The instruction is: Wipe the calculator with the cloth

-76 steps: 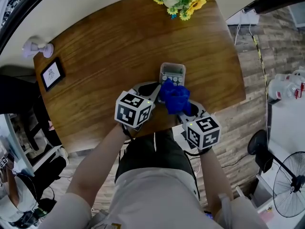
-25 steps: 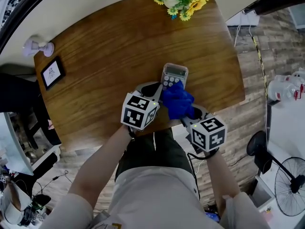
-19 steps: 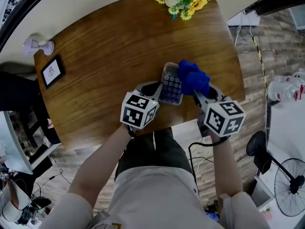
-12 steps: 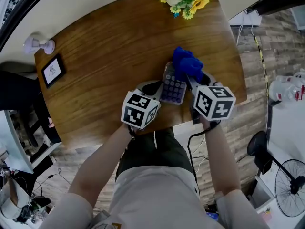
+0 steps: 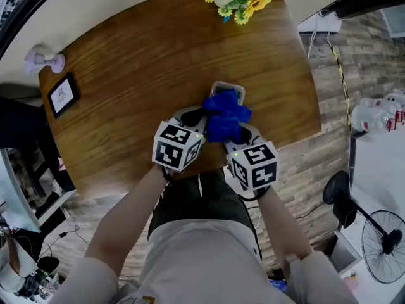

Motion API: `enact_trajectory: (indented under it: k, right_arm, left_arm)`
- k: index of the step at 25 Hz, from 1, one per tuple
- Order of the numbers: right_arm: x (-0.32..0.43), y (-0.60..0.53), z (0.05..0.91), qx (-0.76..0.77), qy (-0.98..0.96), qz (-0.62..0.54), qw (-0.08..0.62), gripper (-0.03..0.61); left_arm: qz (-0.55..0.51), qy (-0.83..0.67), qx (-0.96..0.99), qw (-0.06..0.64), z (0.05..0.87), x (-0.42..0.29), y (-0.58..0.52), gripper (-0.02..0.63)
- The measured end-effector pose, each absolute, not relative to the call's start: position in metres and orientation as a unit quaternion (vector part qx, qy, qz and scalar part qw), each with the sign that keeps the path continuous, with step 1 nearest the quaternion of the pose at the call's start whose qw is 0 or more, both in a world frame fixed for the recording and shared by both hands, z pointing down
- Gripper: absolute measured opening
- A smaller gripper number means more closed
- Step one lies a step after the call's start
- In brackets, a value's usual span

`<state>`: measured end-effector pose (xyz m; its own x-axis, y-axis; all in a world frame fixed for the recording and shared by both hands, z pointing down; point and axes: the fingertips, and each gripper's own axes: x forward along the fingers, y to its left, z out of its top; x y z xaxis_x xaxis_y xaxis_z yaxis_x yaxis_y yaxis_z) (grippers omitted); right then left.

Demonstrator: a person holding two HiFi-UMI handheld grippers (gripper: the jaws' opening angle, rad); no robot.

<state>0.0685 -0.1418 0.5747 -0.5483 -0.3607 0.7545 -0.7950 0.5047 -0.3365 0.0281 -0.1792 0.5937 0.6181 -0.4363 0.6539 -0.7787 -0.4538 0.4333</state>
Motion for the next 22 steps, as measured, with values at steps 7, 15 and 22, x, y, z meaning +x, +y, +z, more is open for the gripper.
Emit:
enact_trajectory:
  k: [7, 15, 22]
  right_arm:
    - [0.066, -0.08, 0.578, 0.28, -0.796, 0.413, 0.344, 0.08]
    - [0.13, -0.164, 0.536, 0.418, -0.791, 0.37, 0.249, 0.08]
    - [0.128, -0.235, 0.553, 0.467, -0.789, 0.321, 0.236, 0.081]
  left_arm:
    - [0.233, -0.367, 0.823, 0.365, 0.594, 0.028, -0.179, 0.003]
    - [0.234, -0.363, 0.825, 0.365, 0.594, 0.029, -0.178, 0.003]
    - [0.233, -0.363, 0.824, 0.367, 0.593, 0.031, -0.179, 0.003]
